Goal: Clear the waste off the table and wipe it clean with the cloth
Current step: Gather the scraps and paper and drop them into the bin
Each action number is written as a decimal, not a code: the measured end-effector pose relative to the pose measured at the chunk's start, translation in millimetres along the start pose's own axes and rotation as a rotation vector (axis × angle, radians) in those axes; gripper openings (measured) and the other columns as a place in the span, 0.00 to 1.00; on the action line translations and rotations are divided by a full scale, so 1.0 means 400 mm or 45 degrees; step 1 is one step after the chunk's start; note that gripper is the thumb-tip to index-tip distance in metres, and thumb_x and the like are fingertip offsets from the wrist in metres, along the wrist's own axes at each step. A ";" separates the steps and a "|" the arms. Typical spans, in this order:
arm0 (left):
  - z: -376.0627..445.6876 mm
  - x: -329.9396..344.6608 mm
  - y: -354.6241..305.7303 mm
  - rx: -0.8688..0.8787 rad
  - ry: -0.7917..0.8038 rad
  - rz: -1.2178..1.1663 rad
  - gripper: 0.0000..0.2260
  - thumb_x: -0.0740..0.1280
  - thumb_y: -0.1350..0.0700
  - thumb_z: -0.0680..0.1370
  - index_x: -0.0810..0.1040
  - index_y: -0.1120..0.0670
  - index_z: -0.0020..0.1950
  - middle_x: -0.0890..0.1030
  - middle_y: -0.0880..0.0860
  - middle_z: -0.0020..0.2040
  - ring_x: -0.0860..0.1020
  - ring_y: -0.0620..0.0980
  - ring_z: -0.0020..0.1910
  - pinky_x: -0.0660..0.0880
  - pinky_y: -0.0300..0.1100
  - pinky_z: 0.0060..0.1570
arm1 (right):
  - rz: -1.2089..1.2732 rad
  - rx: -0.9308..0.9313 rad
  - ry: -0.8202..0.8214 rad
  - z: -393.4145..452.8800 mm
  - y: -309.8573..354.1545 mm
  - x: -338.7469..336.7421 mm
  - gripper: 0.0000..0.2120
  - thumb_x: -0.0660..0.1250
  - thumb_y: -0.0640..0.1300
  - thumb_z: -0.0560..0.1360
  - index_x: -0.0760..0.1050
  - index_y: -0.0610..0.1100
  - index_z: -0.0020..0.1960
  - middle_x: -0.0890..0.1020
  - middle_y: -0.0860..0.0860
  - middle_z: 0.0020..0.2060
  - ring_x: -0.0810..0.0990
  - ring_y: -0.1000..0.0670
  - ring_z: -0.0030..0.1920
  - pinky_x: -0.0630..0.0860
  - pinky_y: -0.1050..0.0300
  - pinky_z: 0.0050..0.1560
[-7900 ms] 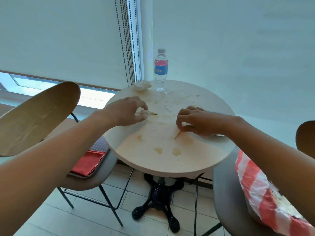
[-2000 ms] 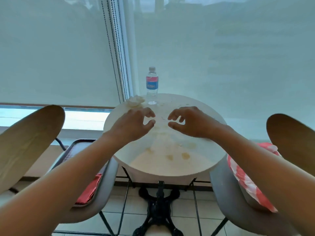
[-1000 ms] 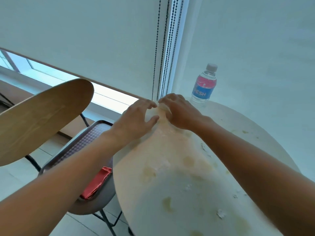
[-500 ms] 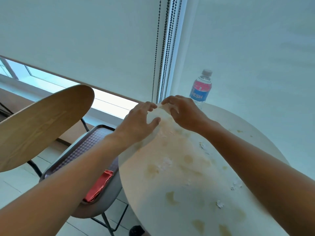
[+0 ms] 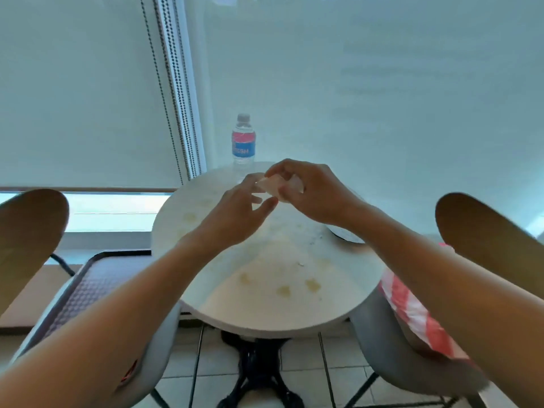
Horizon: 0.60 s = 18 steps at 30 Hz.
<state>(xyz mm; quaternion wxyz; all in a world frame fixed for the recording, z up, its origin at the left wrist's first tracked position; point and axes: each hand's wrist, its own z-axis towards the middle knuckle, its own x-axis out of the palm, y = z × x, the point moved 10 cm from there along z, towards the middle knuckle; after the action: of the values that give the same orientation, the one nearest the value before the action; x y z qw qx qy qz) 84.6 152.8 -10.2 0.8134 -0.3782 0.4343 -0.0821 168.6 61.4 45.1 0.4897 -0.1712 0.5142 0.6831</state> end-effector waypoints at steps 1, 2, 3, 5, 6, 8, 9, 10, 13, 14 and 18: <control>-0.002 0.026 -0.038 0.052 0.030 -0.019 0.18 0.68 0.49 0.79 0.70 0.48 0.68 0.79 0.45 0.58 0.81 0.42 0.52 0.73 0.31 0.48 | -0.012 0.030 -0.026 -0.035 -0.010 -0.030 0.12 0.66 0.40 0.77 0.80 0.50 0.58 0.82 0.58 0.45 0.78 0.62 0.45 0.72 0.71 0.47; -0.004 0.050 -0.072 0.099 0.055 -0.035 0.17 0.68 0.50 0.80 0.71 0.49 0.67 0.80 0.45 0.57 0.81 0.42 0.52 0.74 0.31 0.48 | -0.031 0.053 -0.044 -0.065 -0.020 -0.055 0.12 0.66 0.40 0.77 0.80 0.51 0.58 0.82 0.58 0.45 0.78 0.60 0.44 0.72 0.69 0.48; -0.006 0.077 -0.108 0.148 0.086 -0.047 0.15 0.68 0.51 0.80 0.73 0.49 0.65 0.81 0.45 0.56 0.81 0.41 0.51 0.75 0.31 0.48 | -0.054 0.079 -0.062 -0.098 -0.035 -0.084 0.12 0.66 0.40 0.77 0.80 0.50 0.58 0.82 0.58 0.45 0.78 0.59 0.44 0.72 0.70 0.48; -0.006 0.127 -0.169 0.220 0.137 -0.058 0.12 0.68 0.52 0.80 0.75 0.51 0.63 0.82 0.46 0.54 0.81 0.39 0.50 0.77 0.34 0.51 | -0.077 0.140 -0.091 -0.155 -0.068 -0.136 0.12 0.66 0.39 0.77 0.80 0.48 0.59 0.81 0.59 0.44 0.78 0.60 0.45 0.69 0.74 0.48; -0.004 0.160 -0.202 0.251 0.170 -0.067 0.11 0.68 0.52 0.80 0.76 0.51 0.61 0.83 0.46 0.52 0.81 0.39 0.49 0.78 0.36 0.52 | -0.090 0.185 -0.112 -0.190 -0.090 -0.170 0.12 0.67 0.39 0.77 0.80 0.48 0.59 0.80 0.61 0.44 0.78 0.62 0.44 0.68 0.75 0.47; 0.001 0.215 -0.261 0.310 0.207 -0.081 0.09 0.68 0.52 0.80 0.77 0.51 0.60 0.83 0.46 0.50 0.82 0.40 0.48 0.79 0.40 0.53 | -0.107 0.266 -0.145 -0.250 -0.133 -0.227 0.13 0.68 0.39 0.77 0.80 0.49 0.59 0.80 0.63 0.44 0.78 0.67 0.44 0.68 0.76 0.46; 0.004 0.245 -0.291 0.336 0.227 -0.087 0.09 0.68 0.52 0.80 0.78 0.51 0.60 0.84 0.47 0.49 0.82 0.40 0.48 0.79 0.40 0.52 | -0.106 0.302 -0.162 -0.280 -0.155 -0.256 0.13 0.69 0.40 0.77 0.81 0.49 0.59 0.81 0.63 0.45 0.78 0.68 0.45 0.68 0.76 0.47; 0.009 0.279 -0.318 0.357 0.253 -0.087 0.09 0.68 0.52 0.80 0.78 0.51 0.59 0.84 0.47 0.49 0.82 0.40 0.47 0.78 0.38 0.52 | -0.102 0.336 -0.176 -0.310 -0.178 -0.284 0.12 0.69 0.41 0.77 0.81 0.50 0.59 0.82 0.61 0.47 0.79 0.67 0.46 0.70 0.75 0.48; 0.023 0.378 -0.390 0.407 0.315 -0.056 0.08 0.67 0.50 0.80 0.79 0.50 0.57 0.84 0.46 0.49 0.82 0.41 0.48 0.79 0.41 0.52 | -0.106 0.399 -0.206 -0.390 -0.239 -0.356 0.10 0.70 0.47 0.77 0.81 0.51 0.58 0.83 0.60 0.47 0.80 0.64 0.48 0.71 0.73 0.48; 0.028 0.415 -0.418 0.429 0.328 -0.041 0.08 0.67 0.49 0.80 0.79 0.49 0.57 0.84 0.46 0.48 0.82 0.42 0.48 0.79 0.44 0.52 | -0.098 0.415 -0.220 -0.417 -0.263 -0.380 0.09 0.70 0.49 0.77 0.81 0.51 0.57 0.83 0.61 0.45 0.80 0.65 0.47 0.71 0.73 0.47; 0.045 0.568 -0.519 0.502 0.406 0.033 0.08 0.67 0.51 0.80 0.80 0.53 0.57 0.85 0.49 0.50 0.82 0.45 0.50 0.77 0.39 0.51 | -0.117 0.451 -0.262 -0.512 -0.378 -0.460 0.14 0.67 0.59 0.75 0.81 0.52 0.53 0.83 0.60 0.44 0.81 0.63 0.47 0.73 0.71 0.46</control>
<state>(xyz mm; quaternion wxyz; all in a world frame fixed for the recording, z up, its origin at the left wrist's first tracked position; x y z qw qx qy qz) 277.3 -87.6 -8.0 0.7935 -0.1891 0.5377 -0.2135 326.1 -208.7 15.7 0.5927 -0.0348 0.5651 0.5728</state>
